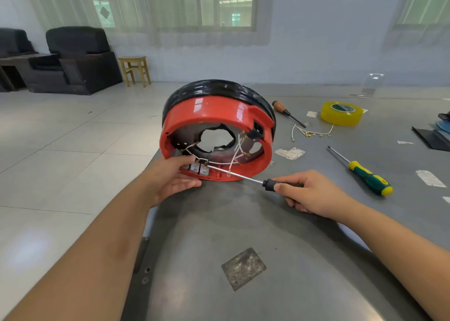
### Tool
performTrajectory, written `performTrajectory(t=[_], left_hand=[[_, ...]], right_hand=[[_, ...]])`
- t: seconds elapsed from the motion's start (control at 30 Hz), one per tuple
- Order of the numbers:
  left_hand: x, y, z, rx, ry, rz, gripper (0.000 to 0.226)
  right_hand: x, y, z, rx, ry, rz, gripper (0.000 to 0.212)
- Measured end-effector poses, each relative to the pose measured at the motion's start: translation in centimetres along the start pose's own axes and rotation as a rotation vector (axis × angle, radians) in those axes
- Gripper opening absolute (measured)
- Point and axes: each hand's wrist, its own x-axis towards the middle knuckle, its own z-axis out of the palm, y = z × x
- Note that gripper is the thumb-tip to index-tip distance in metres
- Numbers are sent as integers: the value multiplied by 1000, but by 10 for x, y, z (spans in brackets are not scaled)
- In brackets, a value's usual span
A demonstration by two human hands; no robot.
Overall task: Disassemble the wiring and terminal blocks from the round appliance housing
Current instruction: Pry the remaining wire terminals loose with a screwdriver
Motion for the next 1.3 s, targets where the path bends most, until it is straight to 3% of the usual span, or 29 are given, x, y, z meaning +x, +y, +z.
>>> performTrajectory(t=[0.3, 0.77, 0.93, 1.13, 1.3], left_hand=[[8, -10, 9, 1, 121, 119, 24], [23, -15, 16, -134, 183, 225, 72], [29, -22, 22, -58, 265, 308, 63], [36, -27, 23, -21, 330, 318, 67], [39, -28, 21, -79, 250, 296, 59]], right_hand=[[13, -4, -3, 81, -74, 85, 18], [33, -5, -15, 120, -67, 156, 15], [29, -1, -21, 190, -87, 158, 18], [26, 0, -30, 129, -68, 143, 26], [23, -5, -41, 183, 13, 72, 23]])
